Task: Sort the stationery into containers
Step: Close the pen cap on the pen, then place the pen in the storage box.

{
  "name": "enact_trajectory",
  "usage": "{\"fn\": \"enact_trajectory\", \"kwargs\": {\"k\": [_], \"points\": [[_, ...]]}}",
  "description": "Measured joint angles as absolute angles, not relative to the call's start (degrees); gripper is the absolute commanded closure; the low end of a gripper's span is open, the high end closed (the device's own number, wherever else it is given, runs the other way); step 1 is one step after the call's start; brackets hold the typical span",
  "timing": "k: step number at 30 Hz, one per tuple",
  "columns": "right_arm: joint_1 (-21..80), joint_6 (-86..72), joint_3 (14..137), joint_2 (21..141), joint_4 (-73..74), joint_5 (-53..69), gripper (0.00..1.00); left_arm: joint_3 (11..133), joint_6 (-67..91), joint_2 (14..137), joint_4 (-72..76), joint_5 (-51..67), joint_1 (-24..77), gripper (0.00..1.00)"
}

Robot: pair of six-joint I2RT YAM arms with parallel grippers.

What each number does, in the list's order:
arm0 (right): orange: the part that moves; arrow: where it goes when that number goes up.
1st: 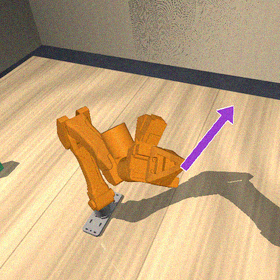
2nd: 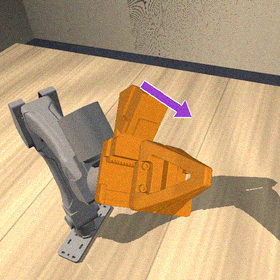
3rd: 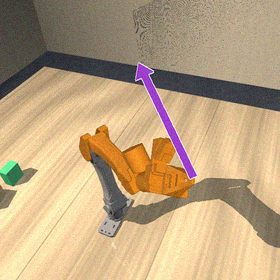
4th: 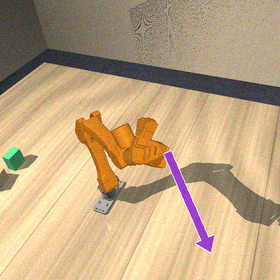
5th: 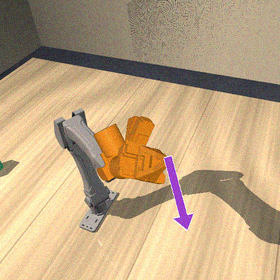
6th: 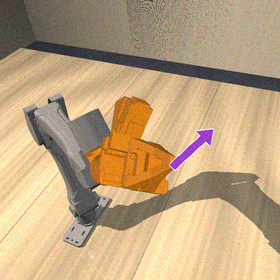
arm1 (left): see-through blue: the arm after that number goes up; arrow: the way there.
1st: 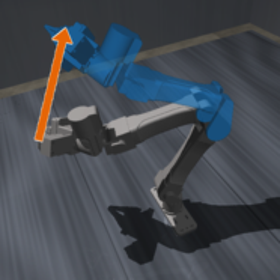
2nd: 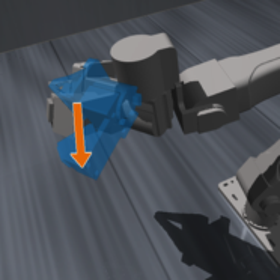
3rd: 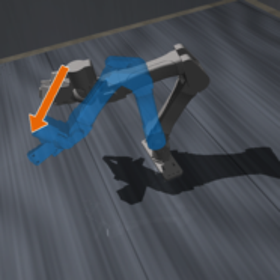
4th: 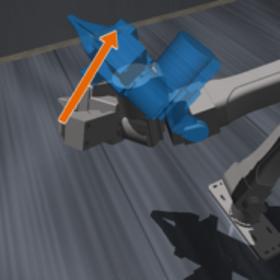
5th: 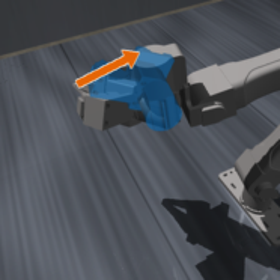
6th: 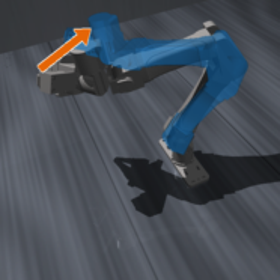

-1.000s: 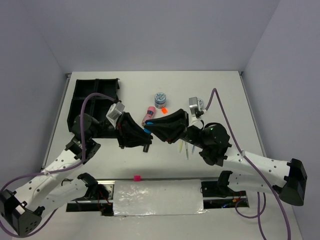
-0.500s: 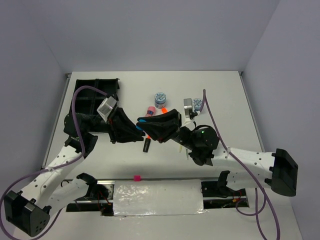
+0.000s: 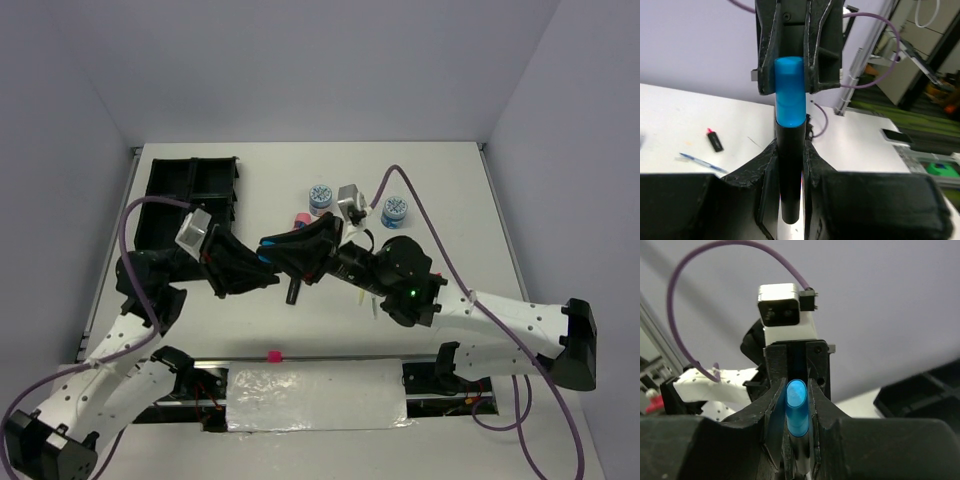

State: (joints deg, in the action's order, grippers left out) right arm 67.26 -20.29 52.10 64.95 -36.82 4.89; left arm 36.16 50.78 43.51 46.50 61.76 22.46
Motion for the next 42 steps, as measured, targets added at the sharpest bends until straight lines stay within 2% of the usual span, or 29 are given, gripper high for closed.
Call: {"fn": "enact_trajectory", "kwargs": {"k": [1,2,4,6,13,18,20,21,22,23,32,38,42], "points": [[67.5,-19.8,53.8,64.9,-33.5,4.9,0.91,35.2,49.8,42.1,45.9,60.5,22.7,1.00],[67.7,-19.4,55.2,64.9,-30.9,5.0,0.83,34.7,49.3,41.3,45.3,59.4,22.8,1.00],[67.7,-18.5,58.4,65.1,-26.1,5.2,0.82,34.1,48.1,40.0,44.5,57.3,23.1,1.00],[67.7,-17.7,60.7,65.5,-22.5,5.5,0.72,33.6,47.7,39.2,44.0,55.6,23.2,1.00],[67.7,-16.4,63.4,66.3,-14.0,9.0,0.62,32.3,46.4,37.3,45.0,50.8,23.7,1.00],[67.7,-15.8,63.6,66.2,-13.8,11.8,0.47,32.2,46.5,36.9,44.8,50.3,23.9,1.00],[67.7,-15.7,63.6,66.1,-13.9,12.8,0.32,32.1,46.5,36.9,44.9,50.0,24.0,1.00],[67.7,-15.7,63.6,65.9,-13.9,13.6,0.28,32.1,46.5,36.9,45.0,49.6,24.0,1.00],[67.7,-15.6,63.6,65.7,-13.8,14.3,0.04,32.0,46.5,36.9,45.2,49.1,24.1,1.00],[67.7,-15.5,63.6,65.5,-13.7,15.1,0.00,31.8,46.5,36.9,45.3,48.7,24.1,1.00],[65.1,-14.9,61.9,62.2,-8.7,13.8,0.00,32.4,43.6,35.1,41.0,43.1,24.6,1.00],[56.9,-16.0,57.5,53.2,4.3,-6.3,0.00,39.0,37.4,34.7,24.0,30.2,24.6,1.00],[52.1,-17.1,55.7,45.4,11.4,-15.4,0.00,45.0,32.9,38.5,8.4,14.7,24.6,1.00]]}}
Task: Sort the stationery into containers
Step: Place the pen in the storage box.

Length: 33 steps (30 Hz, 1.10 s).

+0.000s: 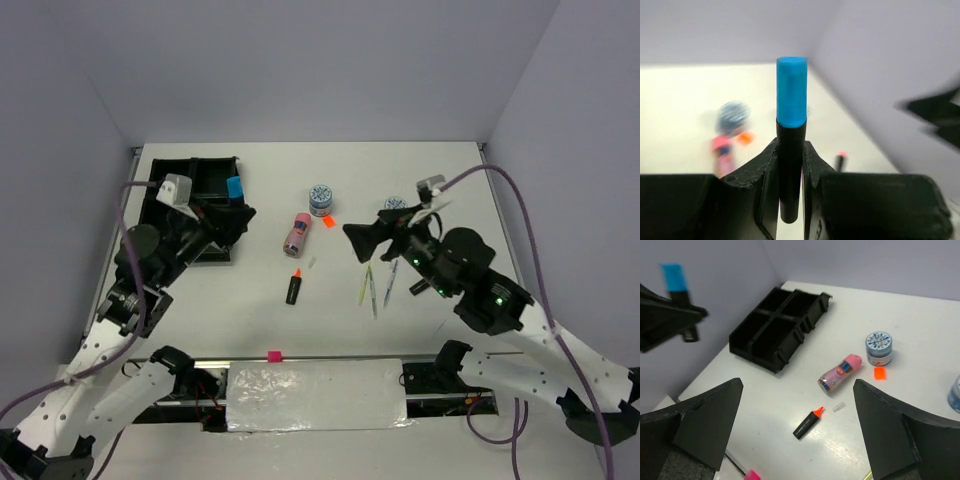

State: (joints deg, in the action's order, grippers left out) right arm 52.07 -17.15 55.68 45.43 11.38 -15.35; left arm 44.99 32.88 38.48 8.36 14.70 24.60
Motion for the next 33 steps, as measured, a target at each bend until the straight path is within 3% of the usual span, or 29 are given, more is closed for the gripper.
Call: {"fn": "enact_trajectory", "kwargs": {"k": [8,13,19,25,30,32,33], "points": [[51.8,-18.0,55.6,36.2,16.1,-18.7,0.00,50.7,29.8,54.8,-18.2,-12.9,20.5,1.00],[51.7,-18.2,52.1,34.6,16.3,-15.7,0.00,50.3,28.7,64.1,-26.2,-18.1,13.3,1.00],[51.7,-17.6,48.9,33.9,16.6,-12.3,0.00,52.5,24.0,73.1,-27.1,-15.9,6.4,1.00],[51.7,-16.5,48.7,33.5,16.5,-9.8,0.00,60.0,20.6,81.8,-26.5,-12.6,3.9,0.86],[51.7,-15.7,48.7,33.5,16.6,-8.6,0.00,62.4,19.5,86.5,-25.1,-10.5,3.1,0.69],[51.7,-15.6,48.7,33.5,16.5,-8.3,0.00,62.4,19.5,87.7,-25.1,-10.1,2.7,0.55],[51.7,-15.6,48.7,33.5,16.5,-8.1,0.00,62.4,19.6,88.2,-25.1,-9.9,2.4,0.42]]}}
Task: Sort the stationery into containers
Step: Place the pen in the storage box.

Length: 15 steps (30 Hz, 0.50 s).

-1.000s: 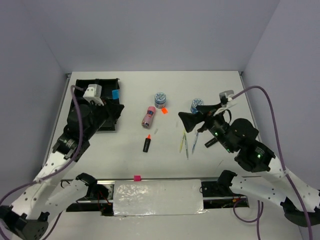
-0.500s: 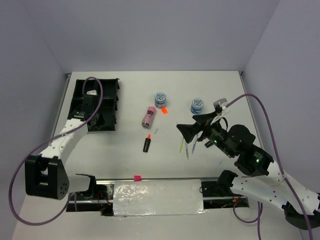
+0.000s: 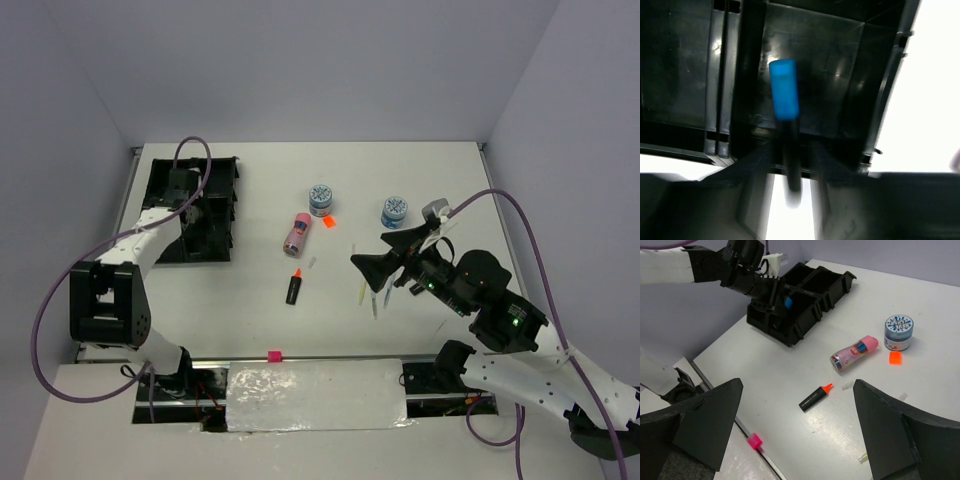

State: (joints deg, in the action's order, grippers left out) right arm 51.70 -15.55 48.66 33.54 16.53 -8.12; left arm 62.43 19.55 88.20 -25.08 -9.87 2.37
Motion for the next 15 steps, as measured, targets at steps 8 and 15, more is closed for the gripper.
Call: {"fn": "enact_trajectory", "kwargs": {"k": [8,15], "points": [[51.7,-15.6,48.7,35.7,16.4,-6.6,0.00,62.4,19.9,87.0,-24.8,-7.6,0.3,0.16],[51.7,-17.2,48.9,39.6,17.2,-9.2,0.00,62.4,19.9,72.6,-25.5,-5.8,1.2,0.01]]}}
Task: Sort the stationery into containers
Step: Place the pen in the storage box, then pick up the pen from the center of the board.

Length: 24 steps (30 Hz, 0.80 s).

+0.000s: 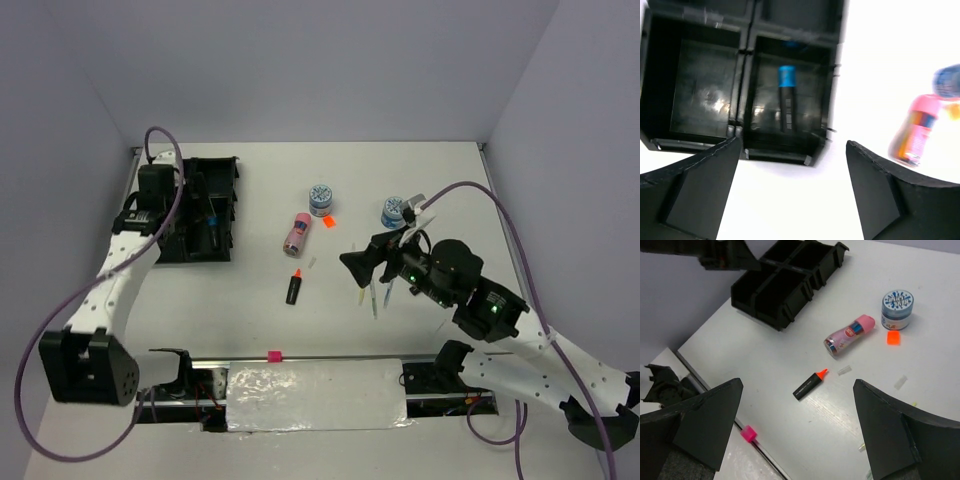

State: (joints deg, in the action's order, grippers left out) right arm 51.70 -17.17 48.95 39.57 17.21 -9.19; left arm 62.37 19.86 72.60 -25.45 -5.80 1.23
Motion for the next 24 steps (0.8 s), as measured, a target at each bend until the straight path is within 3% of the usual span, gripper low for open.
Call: {"fn": "enact_trajectory", "kwargs": {"k": [5,10,17,24], "points": [[51.7,-21.1,47.8,42.8,17.4,-12.4,0.00,61.3,21.5,61.2,-28.0,-6.7,8.7,0.01],[51.6,-25.9,45.5,45.3,20.9,-15.6,0.00,56.6,29.2,57.2,-31.5,-13.6,26.9,0.01],[51.5,-30.3,46.9,45.3,29.1,-20.1,0.00,52.1,40.7,69.0,-30.7,-22.1,46.9,0.03],[51.5,-31.0,47.2,43.5,34.6,-21.9,0.00,52.7,40.9,85.6,-24.8,-22.9,50.7,0.12]]}}
